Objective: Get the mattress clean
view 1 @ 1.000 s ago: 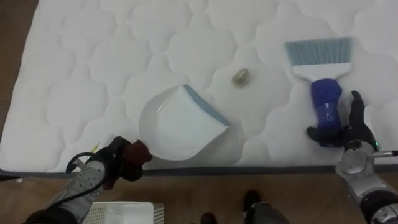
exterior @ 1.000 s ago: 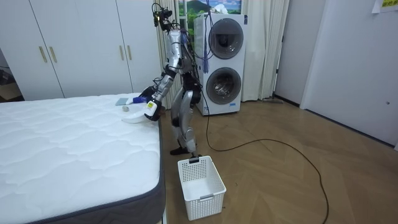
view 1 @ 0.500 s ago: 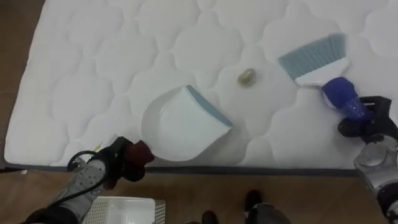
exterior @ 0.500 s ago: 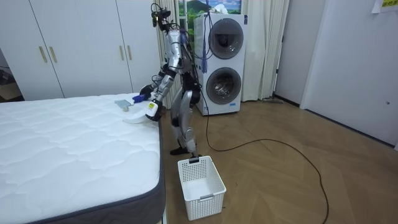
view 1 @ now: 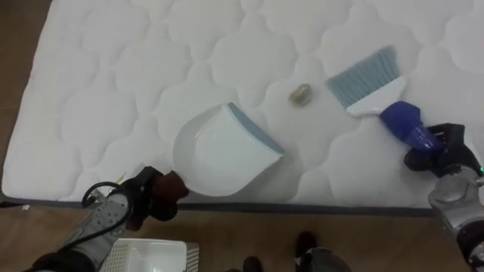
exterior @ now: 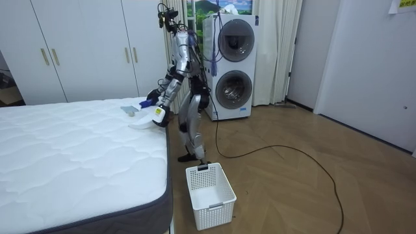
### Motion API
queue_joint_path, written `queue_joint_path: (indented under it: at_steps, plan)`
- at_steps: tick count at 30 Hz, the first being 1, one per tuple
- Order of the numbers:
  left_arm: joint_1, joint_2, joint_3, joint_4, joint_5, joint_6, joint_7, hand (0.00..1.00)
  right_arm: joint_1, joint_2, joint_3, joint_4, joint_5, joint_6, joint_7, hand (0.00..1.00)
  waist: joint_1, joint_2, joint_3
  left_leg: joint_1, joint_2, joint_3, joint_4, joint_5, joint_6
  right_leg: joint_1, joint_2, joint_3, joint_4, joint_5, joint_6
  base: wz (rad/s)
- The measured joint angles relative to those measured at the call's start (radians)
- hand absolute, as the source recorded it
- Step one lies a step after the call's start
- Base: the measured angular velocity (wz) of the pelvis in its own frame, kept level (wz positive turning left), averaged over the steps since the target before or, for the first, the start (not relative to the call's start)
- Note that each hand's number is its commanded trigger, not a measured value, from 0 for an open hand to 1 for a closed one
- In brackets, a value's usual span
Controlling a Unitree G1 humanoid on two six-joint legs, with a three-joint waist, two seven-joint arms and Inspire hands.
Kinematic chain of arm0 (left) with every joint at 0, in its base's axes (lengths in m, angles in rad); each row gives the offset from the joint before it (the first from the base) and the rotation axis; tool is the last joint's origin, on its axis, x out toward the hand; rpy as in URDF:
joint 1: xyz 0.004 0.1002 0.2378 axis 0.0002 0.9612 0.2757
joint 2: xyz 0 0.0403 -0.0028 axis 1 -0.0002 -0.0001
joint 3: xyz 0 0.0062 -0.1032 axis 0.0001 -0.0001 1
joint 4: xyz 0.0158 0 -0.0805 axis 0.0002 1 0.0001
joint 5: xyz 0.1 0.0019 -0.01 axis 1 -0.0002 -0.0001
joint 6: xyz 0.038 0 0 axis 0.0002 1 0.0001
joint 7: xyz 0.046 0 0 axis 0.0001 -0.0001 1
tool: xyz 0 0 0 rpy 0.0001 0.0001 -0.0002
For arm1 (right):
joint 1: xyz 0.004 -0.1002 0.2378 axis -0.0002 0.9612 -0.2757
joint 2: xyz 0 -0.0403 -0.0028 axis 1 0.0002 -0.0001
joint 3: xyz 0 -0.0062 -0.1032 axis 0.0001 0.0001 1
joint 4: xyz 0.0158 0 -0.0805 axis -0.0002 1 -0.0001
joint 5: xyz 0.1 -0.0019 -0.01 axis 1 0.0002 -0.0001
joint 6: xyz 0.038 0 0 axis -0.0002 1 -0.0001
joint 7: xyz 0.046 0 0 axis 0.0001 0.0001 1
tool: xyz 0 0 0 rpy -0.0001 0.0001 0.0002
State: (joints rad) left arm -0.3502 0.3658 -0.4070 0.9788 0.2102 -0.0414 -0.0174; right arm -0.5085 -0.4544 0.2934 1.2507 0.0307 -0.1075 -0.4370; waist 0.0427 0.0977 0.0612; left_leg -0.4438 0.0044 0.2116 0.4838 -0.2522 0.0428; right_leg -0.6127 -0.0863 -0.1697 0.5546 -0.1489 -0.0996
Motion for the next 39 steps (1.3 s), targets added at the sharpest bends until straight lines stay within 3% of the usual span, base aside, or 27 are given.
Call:
queue_joint_path:
  at_steps: [9, 15, 18, 21, 23, 28, 31, 36, 39]
  plan:
    - [-0.008, 0.022, 0.001, -0.001, 0.002, -0.002, 0.002, 1.00, -0.016, -0.002, -0.027, 0.068, -0.013, -0.007, 0.000, 1.00, -0.008, -0.017, 0.0032, -0.032, 0.000, -0.025, 0.030, 0.000, 0.001, -0.009, -0.002, -0.013, 0.001, -0.001, 0.001, 0.06]
    - [-0.017, 0.054, 0.004, -0.054, 0.100, 0.020, 0.009, 1.00, -0.041, -0.034, -0.042, 0.072, -0.129, 0.024, 0.002, 1.00, -0.008, -0.041, 0.0021, -0.053, 0.000, -0.027, 0.042, 0.000, 0.002, -0.022, -0.002, -0.013, 0.001, 0.001, 0.006, 0.03]
    - [-0.020, 0.078, 0.005, -0.085, 0.141, 0.028, 0.015, 1.00, -0.055, -0.072, -0.041, 0.072, -0.255, 0.036, 0.002, 1.00, -0.011, -0.056, 0.0012, -0.066, 0.000, -0.039, 0.053, 0.001, 0.002, -0.024, -0.005, -0.024, 0.000, 0.002, 0.006, 0.09]
    - [-0.031, 0.106, 0.008, -0.114, 0.221, 0.042, 0.034, 1.00, -0.079, -0.134, -0.040, 0.069, -0.378, 0.049, 0.003, 1.00, -0.010, -0.082, 0.0000, -0.080, -0.001, -0.046, 0.058, 0.001, 0.003, -0.037, -0.005, -0.028, 0.001, 0.005, 0.005, 0.04]
    - [-0.034, 0.132, 0.008, -0.117, 0.283, 0.047, 0.061, 1.00, -0.104, -0.167, -0.022, 0.069, -0.456, 0.072, 0.000, 1.00, -0.009, -0.111, -0.0012, -0.072, 0.002, -0.046, 0.057, 0.001, 0.003, -0.028, -0.004, -0.033, 0.001, 0.007, 0.001, 0.00]
    - [-0.037, 0.143, 0.008, -0.120, 0.337, 0.052, 0.097, 1.00, -0.126, -0.228, 0.022, 0.066, -0.578, 0.092, -0.004, 1.00, -0.007, -0.150, -0.0002, -0.066, 0.002, -0.048, 0.054, 0.002, 0.003, -0.020, -0.012, -0.050, 0.000, 0.007, -0.003, 0.03]
    - [-0.045, 0.161, 0.007, -0.124, 0.362, 0.051, 0.111, 1.00, -0.156, -0.230, 0.067, 0.061, -0.660, 0.112, 0.003, 1.00, -0.011, -0.172, 0.0017, -0.066, 0.005, -0.048, 0.053, 0.001, 0.003, -0.020, -0.008, -0.050, -0.006, 0.013, -0.005, -0.01]
    - [-0.055, 0.165, 0.007, -0.121, 0.401, 0.045, 0.143, 1.00, -0.198, -0.231, 0.124, 0.023, -0.812, 0.131, 0.004, 1.00, -0.009, -0.183, 0.0055, -0.068, 0.011, -0.048, 0.051, 0.002, 0.003, -0.014, 0.001, -0.050, -0.025, 0.028, -0.005, -0.03]
    - [-0.067, 0.169, 0.008, -0.117, 0.435, 0.045, 0.146, 1.00, -0.199, -0.231, 0.129, 0.011, -0.936, 0.135, 0.004, 1.00, -0.003, -0.200, 0.0130, -0.069, 0.016, -0.049, 0.056, 0.001, 0.002, -0.009, 0.005, -0.055, -0.032, 0.030, -0.007, 0.00]
